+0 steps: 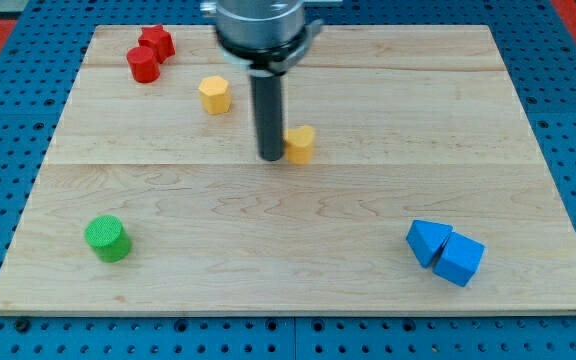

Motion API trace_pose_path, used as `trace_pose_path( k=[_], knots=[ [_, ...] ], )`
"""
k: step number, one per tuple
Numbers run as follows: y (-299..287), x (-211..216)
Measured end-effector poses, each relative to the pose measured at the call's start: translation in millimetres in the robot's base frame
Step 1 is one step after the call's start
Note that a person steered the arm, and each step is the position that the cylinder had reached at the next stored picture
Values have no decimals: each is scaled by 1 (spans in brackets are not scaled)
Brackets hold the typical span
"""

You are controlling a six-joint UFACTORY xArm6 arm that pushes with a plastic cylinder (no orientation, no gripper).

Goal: Move the hexagon into the top of the heart

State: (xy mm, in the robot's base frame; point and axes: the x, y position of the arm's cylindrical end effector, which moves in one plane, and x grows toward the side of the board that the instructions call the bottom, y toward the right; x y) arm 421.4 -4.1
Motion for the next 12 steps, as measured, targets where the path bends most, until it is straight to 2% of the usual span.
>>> trace_pose_path(
  k=[2,3,4,5,6,7,8,9,10,11,12],
  knots=[
    [126,-29],
    [136,-24],
    [10,-14],
    [-116,-46],
    [-172,-83],
    [-100,-88],
    [25,-70],
    [4,-74],
    [-8,-99],
    [68,-112],
    [137,-96]
  ],
)
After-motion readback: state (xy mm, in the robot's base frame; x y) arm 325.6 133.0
